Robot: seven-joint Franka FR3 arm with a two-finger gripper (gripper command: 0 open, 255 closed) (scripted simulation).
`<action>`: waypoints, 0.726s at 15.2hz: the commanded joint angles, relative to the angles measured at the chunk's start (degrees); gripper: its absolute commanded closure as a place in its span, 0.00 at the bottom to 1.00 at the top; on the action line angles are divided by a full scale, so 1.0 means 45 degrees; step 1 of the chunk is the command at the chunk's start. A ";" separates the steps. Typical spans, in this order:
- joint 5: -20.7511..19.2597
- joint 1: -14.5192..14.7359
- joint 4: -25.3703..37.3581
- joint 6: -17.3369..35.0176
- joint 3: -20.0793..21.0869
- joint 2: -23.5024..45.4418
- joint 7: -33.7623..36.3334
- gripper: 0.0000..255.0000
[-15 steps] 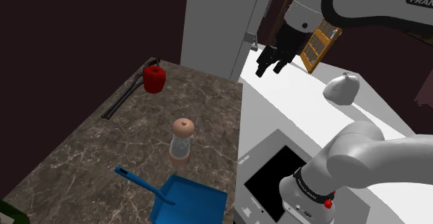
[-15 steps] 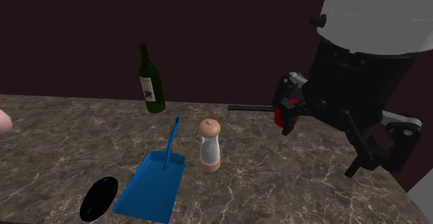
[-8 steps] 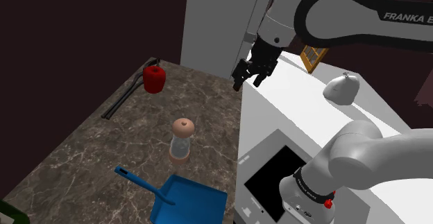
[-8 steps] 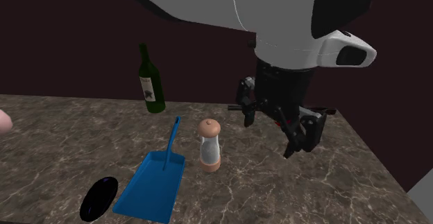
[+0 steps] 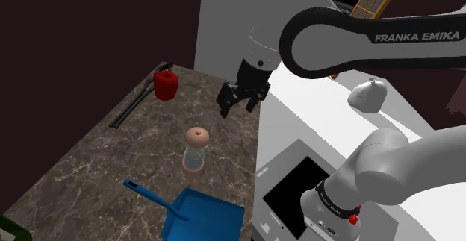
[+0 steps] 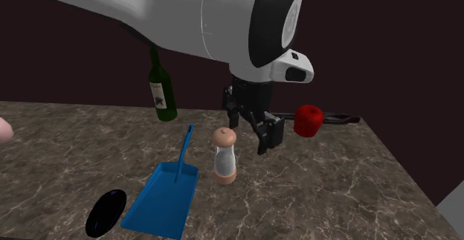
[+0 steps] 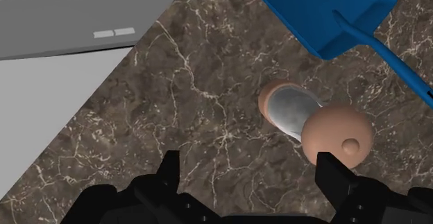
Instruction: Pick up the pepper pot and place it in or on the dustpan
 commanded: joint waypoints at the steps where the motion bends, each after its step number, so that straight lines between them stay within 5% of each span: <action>1: 0.0153 0.0092 0.0360 0.0457 0.0542 0.0774 0.0591 0.00; 7: 0.0060 0.0208 0.1534 0.1790 0.2011 0.3190 0.2319 0.00; 11: -0.0007 0.0216 0.1294 0.2380 0.2171 0.3547 0.2427 0.00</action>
